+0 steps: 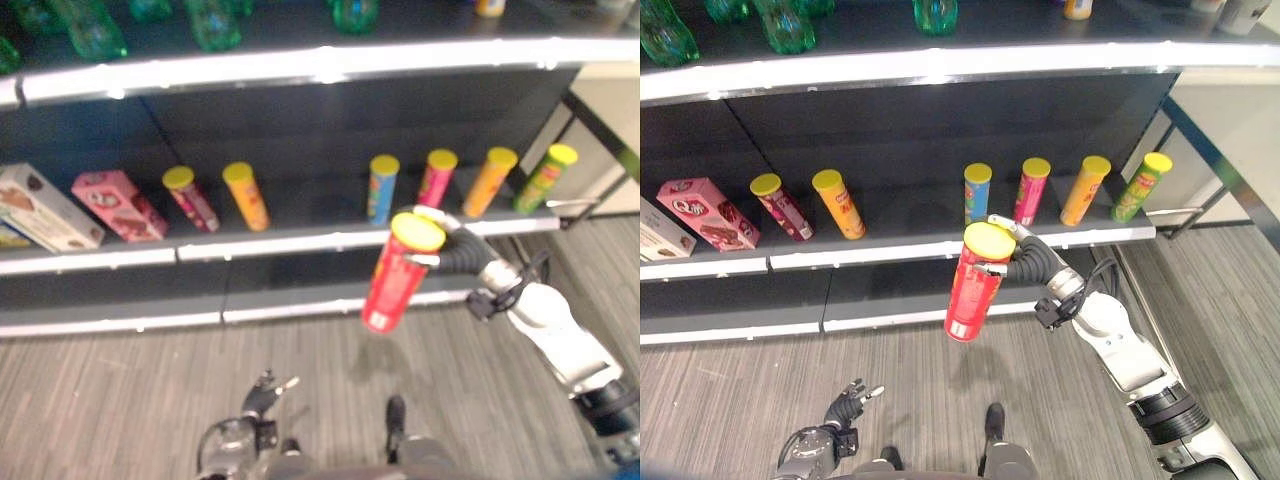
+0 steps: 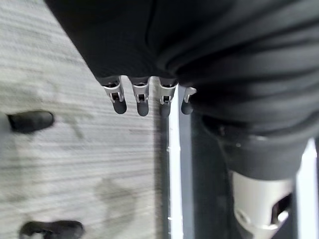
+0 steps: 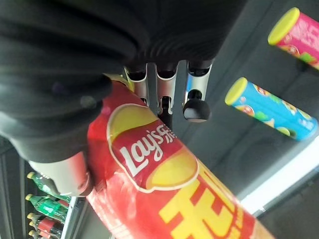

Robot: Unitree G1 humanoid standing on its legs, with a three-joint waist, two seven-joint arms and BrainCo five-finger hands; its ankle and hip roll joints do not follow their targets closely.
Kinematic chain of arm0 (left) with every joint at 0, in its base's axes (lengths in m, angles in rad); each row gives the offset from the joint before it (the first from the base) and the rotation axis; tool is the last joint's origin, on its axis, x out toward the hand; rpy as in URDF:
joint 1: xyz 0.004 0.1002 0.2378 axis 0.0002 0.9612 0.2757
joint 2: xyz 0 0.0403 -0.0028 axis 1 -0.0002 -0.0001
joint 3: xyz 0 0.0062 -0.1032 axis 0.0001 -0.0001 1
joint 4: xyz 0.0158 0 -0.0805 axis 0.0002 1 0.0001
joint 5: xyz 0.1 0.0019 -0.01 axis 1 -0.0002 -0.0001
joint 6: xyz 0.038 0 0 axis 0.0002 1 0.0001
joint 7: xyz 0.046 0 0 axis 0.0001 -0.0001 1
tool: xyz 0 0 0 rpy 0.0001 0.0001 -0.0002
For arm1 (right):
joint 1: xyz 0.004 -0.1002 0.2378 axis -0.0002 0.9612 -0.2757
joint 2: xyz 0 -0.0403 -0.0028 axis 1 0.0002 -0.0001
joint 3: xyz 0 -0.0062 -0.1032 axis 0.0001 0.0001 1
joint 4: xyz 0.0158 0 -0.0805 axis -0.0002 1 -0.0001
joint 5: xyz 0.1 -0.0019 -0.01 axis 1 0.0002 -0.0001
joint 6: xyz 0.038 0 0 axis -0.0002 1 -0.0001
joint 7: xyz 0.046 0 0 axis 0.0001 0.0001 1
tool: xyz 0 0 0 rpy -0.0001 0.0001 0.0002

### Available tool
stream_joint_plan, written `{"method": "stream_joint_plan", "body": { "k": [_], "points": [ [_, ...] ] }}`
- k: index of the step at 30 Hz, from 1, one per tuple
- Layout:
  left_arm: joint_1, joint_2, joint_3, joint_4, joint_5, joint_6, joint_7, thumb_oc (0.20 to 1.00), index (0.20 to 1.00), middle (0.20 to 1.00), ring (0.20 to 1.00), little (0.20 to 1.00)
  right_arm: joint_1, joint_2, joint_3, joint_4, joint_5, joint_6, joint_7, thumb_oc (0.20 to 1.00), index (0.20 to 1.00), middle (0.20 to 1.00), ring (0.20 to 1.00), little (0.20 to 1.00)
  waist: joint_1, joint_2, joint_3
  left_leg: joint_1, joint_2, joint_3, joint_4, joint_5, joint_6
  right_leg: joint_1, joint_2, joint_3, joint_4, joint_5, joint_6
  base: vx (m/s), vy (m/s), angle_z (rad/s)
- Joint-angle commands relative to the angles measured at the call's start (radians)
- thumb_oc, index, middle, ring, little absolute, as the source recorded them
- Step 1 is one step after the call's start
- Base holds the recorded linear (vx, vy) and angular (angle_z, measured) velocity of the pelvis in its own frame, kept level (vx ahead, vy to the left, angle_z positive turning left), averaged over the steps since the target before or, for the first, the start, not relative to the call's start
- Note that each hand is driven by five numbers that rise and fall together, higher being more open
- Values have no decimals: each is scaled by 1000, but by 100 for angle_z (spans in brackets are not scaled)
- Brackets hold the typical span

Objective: Put the goods on the table back onto the shelves and tidy them up.

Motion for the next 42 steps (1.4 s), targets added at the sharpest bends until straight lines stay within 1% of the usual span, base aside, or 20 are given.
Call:
{"method": "stream_joint_plan", "body": {
  "k": [1, 2, 4, 5, 7, 8, 9, 10, 13, 14, 16, 17, 18, 19, 20, 22, 25, 30, 37, 42],
  "points": [
    [-24, 34, 1, -3, -29, -35, 19, 1000, 1000, 1000, 1000, 1000, -90, 18, -21, -29, 49, -58, -40, 200, 200, 200, 200, 200, 17, -24, -10, -71, 169, -70, -62, 165, -100, 176, -65, -22, 43, -256, 95, 372, 364, 5],
    [-22, 41, 4, -9, -33, -35, 21, 1000, 1000, 1000, 1000, 1000, -65, 8, -42, -26, 40, -59, -53, 200, 200, 200, 200, 200, 18, -9, -13, -111, 200, -49, -83, 215, -125, 223, -88, -34, 31, -266, 113, 556, 540, 34],
    [-1, 46, 5, -15, -22, -31, 13, 1000, 1000, 1000, 1000, 1000, -47, 4, -52, -41, 29, -53, -49, 200, 200, 200, 200, 200, 25, 18, -29, -91, 193, -40, -93, 182, -129, 260, -115, -33, 35, -276, 135, 525, 493, 44],
    [-3, 44, -3, -17, -18, -27, 9, 1000, 1000, 1000, 1000, 1000, -39, 11, -57, -40, 17, -48, -51, 200, 200, 200, 200, 200, 27, 24, -33, -87, 175, -34, -95, 175, -132, 268, -142, -40, 43, -261, 149, 407, 437, 10],
    [-17, 55, -22, -23, 5, -29, 0, 1000, 1000, 1000, 1000, 1000, -46, 26, -58, -19, -15, -37, -52, 200, 200, 200, 200, 200, 29, 22, -26, -82, 119, -7, -66, 148, -111, 265, -215, -36, 90, -180, 174, 282, 361, -12],
    [-17, 56, -22, -22, 5, -29, 0, 1000, 1000, 1000, 1000, 1000, -47, 26, -58, -18, -16, -37, -52, 200, 200, 200, 200, 200, 31, 20, -26, -81, 116, -4, -64, 147, -109, 263, -219, -34, 91, -180, 176, 169, 261, -22],
    [-20, 66, -29, -25, 12, -27, -4, 1000, 1000, 1000, 1000, 1000, -54, 42, -47, -13, -14, -35, -56, 200, 200, 200, 200, 200, 30, 13, -20, -67, 87, 11, -66, 130, -87, 242, -248, -14, 129, -123, 174, 276, 427, -34],
    [-27, 84, -40, -43, 19, -24, -11, 1000, 1000, 1000, 1000, 1000, -64, 50, -33, -10, -29, -26, -49, 200, 200, 200, 200, 200, 30, 15, -17, -44, 37, 32, -84, 109, -47, 200, -278, 8, 207, -58, 166, 346, 538, -34],
    [-37, 102, -44, -46, 27, -26, -14, 1000, 1000, 1000, 1000, 1000, -88, 51, -17, 4, -45, -25, -48, 200, 200, 200, 200, 200, 30, 21, -12, -25, -7, 38, -95, 87, -12, 156, -303, 0, 290, -1, 152, 184, 330, -13],
    [-42, 111, -43, -32, 45, -23, -8, 1000, 1000, 1000, 1000, 1000, -110, 56, -7, 16, -50, -20, -49, 200, 200, 200, 200, 200, 19, 27, -1, -6, -38, 40, -102, 61, 10, 120, -298, 3, 346, 8, 140, 213, 412, -16],
    [-54, 108, -40, 2, 49, -19, -8, 1000, 1000, 1000, 1000, 1000, -108, 48, -14, 17, -44, -23, -50, 200, 200, 200, 200, 200, 0, 36, 10, 6, -53, 32, -102, 43, 20, 58, -233, 45, 388, -43, 125, 184, 286, 0],
    [-63, 107, -29, 47, 54, -16, -6, 1000, 1000, 1000, 1000, 1000, -108, 48, -18, 15, -36, -24, -50, 200, 200, 200, 200, 200, -11, 41, 15, 12, -61, 25, -102, 35, 20, 40, -194, 51, 369, -90, 121, 117, 127, 8],
    [-64, 106, -28, 48, 54, -17, -6, 1000, 1000, 1000, 1000, 1000, -109, 47, -18, 15, -36, -24, -50, 200, 200, 200, 200, 200, -11, 42, 14, 10, -59, 25, -102, 37, 19, 39, -192, 50, 367, -88, 120, 125, 70, -1],
    [-73, 104, -21, 87, 66, -16, -4, 1000, 1000, 1000, 1000, 1000, -110, 49, -19, 17, -26, -25, -49, 200, 200, 200, 200, 200, -21, 46, 20, 19, -62, 21, -102, 29, 18, 23, -156, 45, 340, -136, 109, 201, 19, 20],
    [-89, 98, -10, 127, 78, -15, -3, 1000, 1000, 1000, 1000, 1000, -111, 45, -24, 24, -9, -25, -51, 200, 200, 200, 200, 200, -42, 43, 30, 43, -76, 6, -102, 13, 19, -19, -93, 64, 266, -171, 108, 276, 2, 15],
    [-96, 89, -5, 148, 91, -13, -5, 1000, 1000, 1000, 1000, 1000, -100, 43, -30, 29, 1, -26, -52, 200, 200, 200, 200, 200, -60, 31, 32, 57, -86, -14, -102, 1, 18, -59, -52, 105, 181, -153, 116, 239, -39, 25],
    [-78, 79, -8, 150, 124, -17, -9, 1000, 1000, 1000, 1000, 1000, -53, 25, -65, 26, -15, -29, -57, 200, 200, 200, 200, 200, -59, 17, 30, 68, -105, -43, -102, -5, 23, -15, -45, 142, 138, -151, 116, 106, -46, 68],
    [-55, 63, -7, 152, 133, -17, -2, 1000, 1000, 1000, 1000, 1000, -47, 22, -84, 26, -64, -28, -84, 200, 200, 200, 200, 200, -56, 23, 7, 70, -102, -45, -102, -11, 21, 26, -43, 108, 98, -141, 112, 81, -76, 12],
    [-47, 61, -5, 147, 141, -16, 24, 1000, 1000, 1000, 1000, 1000, -87, 36, -90, 24, -318, -29, -212, 200, 200, 200, 200, 200, -47, 53, 12, 84, -100, -53, -102, -17, 23, 52, -58, 83, 115, -157, 113, 40, -19, 8],
    [-48, 62, -17, 152, 144, -17, 46, 1000, 1000, 1000, 1000, 1000, -182, 91, -37, 78, -480, -20, -311, 200, 200, 200, 200, 200, -27, 77, 31, 84, -114, -64, -102, -24, 32, 27, -81, 80, 170, -169, 117, -10, 15, 5]
  ]
}}
